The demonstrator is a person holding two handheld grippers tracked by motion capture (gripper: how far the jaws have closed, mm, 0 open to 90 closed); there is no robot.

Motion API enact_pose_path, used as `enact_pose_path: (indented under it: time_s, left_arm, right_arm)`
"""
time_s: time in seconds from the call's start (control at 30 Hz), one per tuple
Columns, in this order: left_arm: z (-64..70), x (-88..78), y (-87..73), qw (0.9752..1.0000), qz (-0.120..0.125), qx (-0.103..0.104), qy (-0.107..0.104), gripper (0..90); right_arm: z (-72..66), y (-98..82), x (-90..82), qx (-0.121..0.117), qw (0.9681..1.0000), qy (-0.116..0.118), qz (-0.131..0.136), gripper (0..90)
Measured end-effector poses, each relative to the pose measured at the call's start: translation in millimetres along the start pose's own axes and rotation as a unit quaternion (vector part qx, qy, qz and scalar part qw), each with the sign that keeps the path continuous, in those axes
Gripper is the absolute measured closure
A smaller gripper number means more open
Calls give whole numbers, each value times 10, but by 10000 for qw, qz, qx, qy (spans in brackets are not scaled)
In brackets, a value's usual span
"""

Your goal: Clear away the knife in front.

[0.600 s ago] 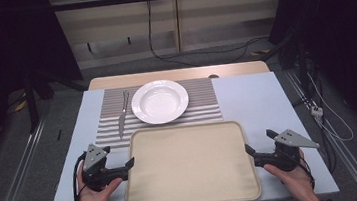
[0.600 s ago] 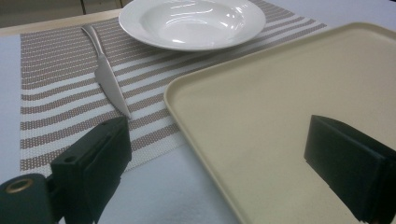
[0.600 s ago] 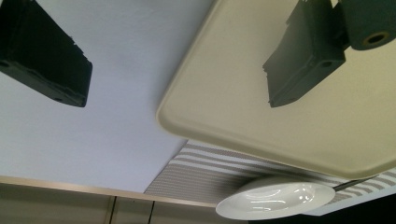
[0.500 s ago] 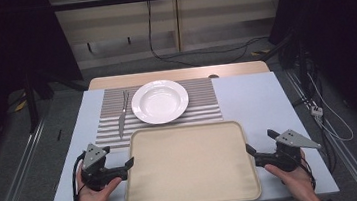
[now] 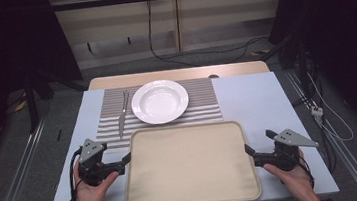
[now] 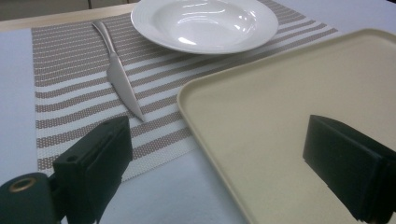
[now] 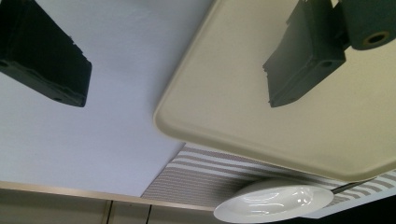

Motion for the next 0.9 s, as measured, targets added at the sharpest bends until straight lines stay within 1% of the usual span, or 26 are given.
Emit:
enact_pose_path:
  time_s: [0.17, 0.3, 0.37, 0.47, 0.6, 0.63, 0.67, 0.7, 0.73, 0.83, 0.9]
  left_arm:
    - [9, 4, 25, 10000, -47, 15, -59, 80]
    - [-19, 21, 76, 9999, -91, 33, -83, 80]
    - [-30, 46, 100, 9998, -113, 78, -136, 92]
    - [-40, 99, 132, 9996, -181, 198, -114, 100]
    - [-82, 166, 189, 9992, -278, 258, -123, 98]
    - [-122, 189, 225, 9993, -294, 220, -54, 99]
    - [-122, 189, 225, 9993, -294, 220, -54, 103]
    - [-151, 204, 241, 9992, -358, 195, -23, 113]
    - [-182, 220, 256, 9990, -422, 157, 27, 105]
    - [-277, 258, 337, 9992, -393, 23, 11, 99]
    - [-293, 269, 365, 9993, -374, -2, -14, 79]
  right_arm:
    - [-11, 1, 11, 10, 10000, 22, -25, 65]
    - [-13, -2, 19, 24, 10000, 39, -55, 65]
    - [-13, -3, 20, 24, 10000, 46, -66, 65]
    - [-14, -4, 23, -2, 10000, 55, -75, 65]
    - [-22, -5, 26, -4, 9999, 77, -83, 67]
    - [-24, -4, 25, 1, 9999, 80, -87, 67]
    - [-22, -1, 26, -15, 9999, 79, -74, 67]
    - [-25, 1, 28, -10, 9999, 79, -81, 67]
    - [-26, 4, 30, -13, 9999, 68, -86, 67]
    - [-39, 5, 33, -35, 9999, 79, -100, 67]
    - [-42, 6, 38, -46, 9999, 78, -109, 67]
Point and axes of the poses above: each handheld gripper's, and its own axes: x roughly forward along the jaws, y roughly out of its top, z roughly to its right, the point moved 5 cm from there along x, roughly forward along the jaws
